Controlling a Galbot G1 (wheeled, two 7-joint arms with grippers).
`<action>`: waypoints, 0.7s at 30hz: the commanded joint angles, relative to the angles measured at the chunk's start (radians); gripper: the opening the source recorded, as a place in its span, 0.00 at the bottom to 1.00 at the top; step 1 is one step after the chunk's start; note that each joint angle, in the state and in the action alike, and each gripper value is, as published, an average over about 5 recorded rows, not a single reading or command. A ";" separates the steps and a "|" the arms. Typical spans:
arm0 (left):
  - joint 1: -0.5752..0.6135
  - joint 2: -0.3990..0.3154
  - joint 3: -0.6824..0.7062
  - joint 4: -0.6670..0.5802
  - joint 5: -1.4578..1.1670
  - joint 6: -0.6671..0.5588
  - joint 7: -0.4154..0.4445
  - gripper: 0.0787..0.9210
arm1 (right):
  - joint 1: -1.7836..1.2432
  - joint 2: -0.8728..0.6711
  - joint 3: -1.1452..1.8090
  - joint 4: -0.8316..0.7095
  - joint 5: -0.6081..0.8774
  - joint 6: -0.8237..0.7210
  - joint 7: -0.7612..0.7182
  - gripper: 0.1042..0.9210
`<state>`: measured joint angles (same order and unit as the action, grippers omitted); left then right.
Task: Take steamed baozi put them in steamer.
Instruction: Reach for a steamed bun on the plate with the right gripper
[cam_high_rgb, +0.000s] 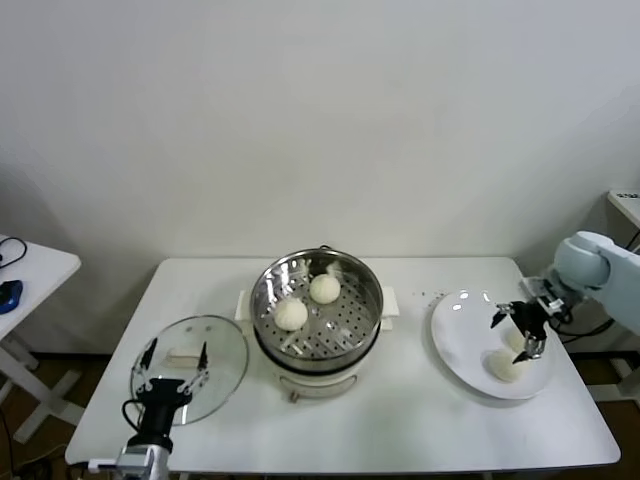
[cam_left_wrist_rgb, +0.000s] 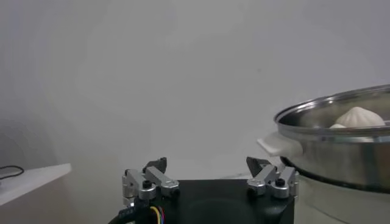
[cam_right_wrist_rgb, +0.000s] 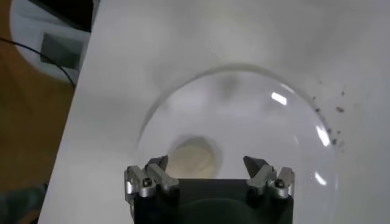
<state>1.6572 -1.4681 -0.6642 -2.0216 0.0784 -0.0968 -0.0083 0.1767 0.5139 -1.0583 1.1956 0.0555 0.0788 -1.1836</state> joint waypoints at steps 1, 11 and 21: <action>0.004 0.000 -0.004 0.006 0.002 -0.001 -0.001 0.88 | -0.163 0.027 0.122 -0.085 -0.105 0.010 0.014 0.88; -0.001 0.001 -0.005 0.013 0.003 0.003 -0.001 0.88 | -0.187 0.065 0.130 -0.107 -0.120 0.010 0.022 0.88; -0.005 0.002 -0.007 0.018 0.001 0.004 -0.002 0.88 | -0.187 0.082 0.130 -0.128 -0.138 0.013 0.024 0.88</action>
<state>1.6516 -1.4677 -0.6693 -2.0052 0.0803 -0.0928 -0.0094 0.0151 0.5849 -0.9461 1.0863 -0.0598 0.0901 -1.1620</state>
